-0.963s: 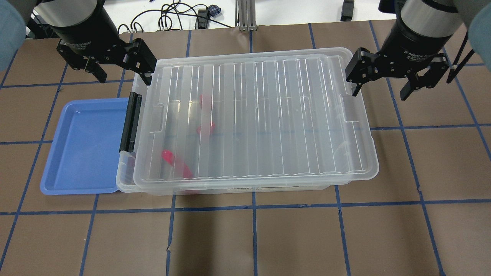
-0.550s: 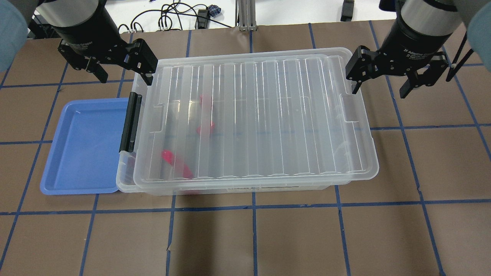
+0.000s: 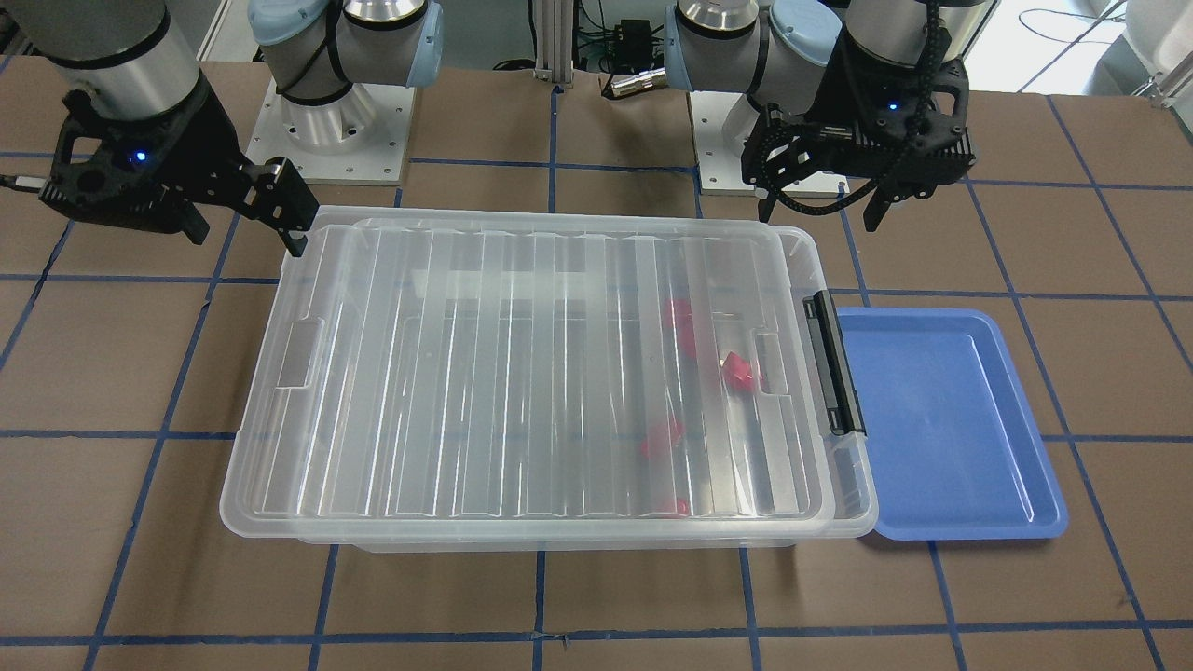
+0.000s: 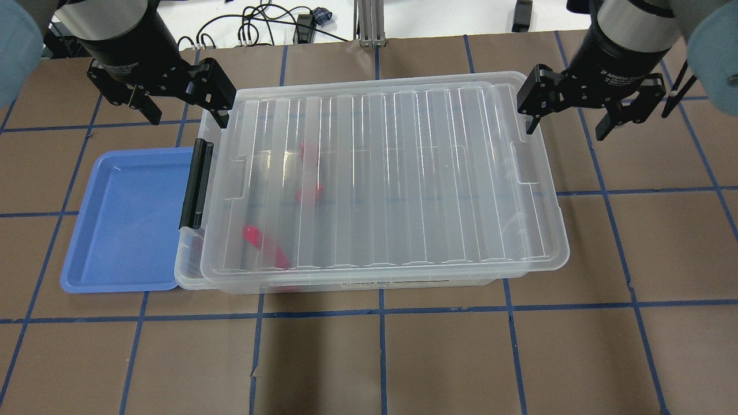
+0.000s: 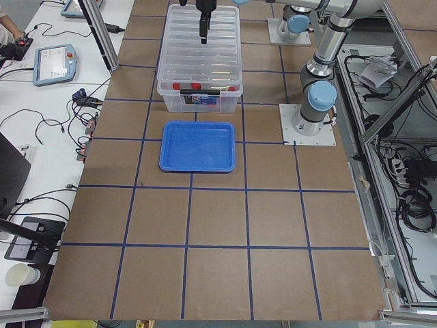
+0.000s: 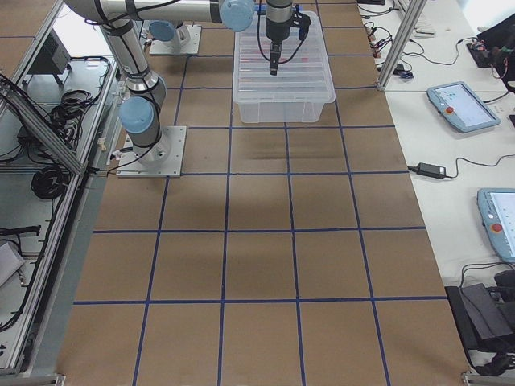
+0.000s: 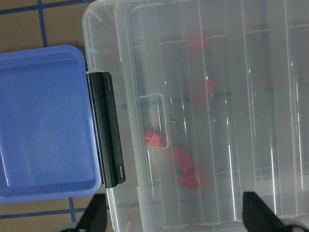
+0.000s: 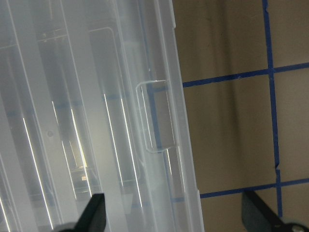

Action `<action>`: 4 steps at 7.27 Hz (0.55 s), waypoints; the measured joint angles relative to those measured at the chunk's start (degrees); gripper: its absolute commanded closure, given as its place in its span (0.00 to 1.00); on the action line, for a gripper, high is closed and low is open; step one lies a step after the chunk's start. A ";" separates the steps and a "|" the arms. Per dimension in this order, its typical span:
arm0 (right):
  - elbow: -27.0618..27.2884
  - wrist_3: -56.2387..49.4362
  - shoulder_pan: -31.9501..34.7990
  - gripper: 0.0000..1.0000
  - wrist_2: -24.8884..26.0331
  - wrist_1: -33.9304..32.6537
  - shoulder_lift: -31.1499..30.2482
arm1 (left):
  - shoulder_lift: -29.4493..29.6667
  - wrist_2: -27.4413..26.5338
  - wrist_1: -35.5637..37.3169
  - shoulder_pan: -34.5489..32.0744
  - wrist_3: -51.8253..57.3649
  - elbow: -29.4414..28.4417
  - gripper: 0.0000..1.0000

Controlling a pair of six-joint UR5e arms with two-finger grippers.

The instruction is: Place red block in blue tray from box

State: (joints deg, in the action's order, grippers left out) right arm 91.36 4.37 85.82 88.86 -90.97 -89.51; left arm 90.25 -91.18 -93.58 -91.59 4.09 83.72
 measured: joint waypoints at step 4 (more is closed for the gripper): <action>1.39 -4.34 -4.24 0.00 -0.26 -3.04 5.67 | -0.08 -0.03 -0.02 -0.04 0.06 0.15 0.00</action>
State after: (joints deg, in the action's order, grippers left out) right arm 92.75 0.03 81.58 88.61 -94.00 -83.84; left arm 90.16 -91.21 -93.60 -91.63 4.15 83.88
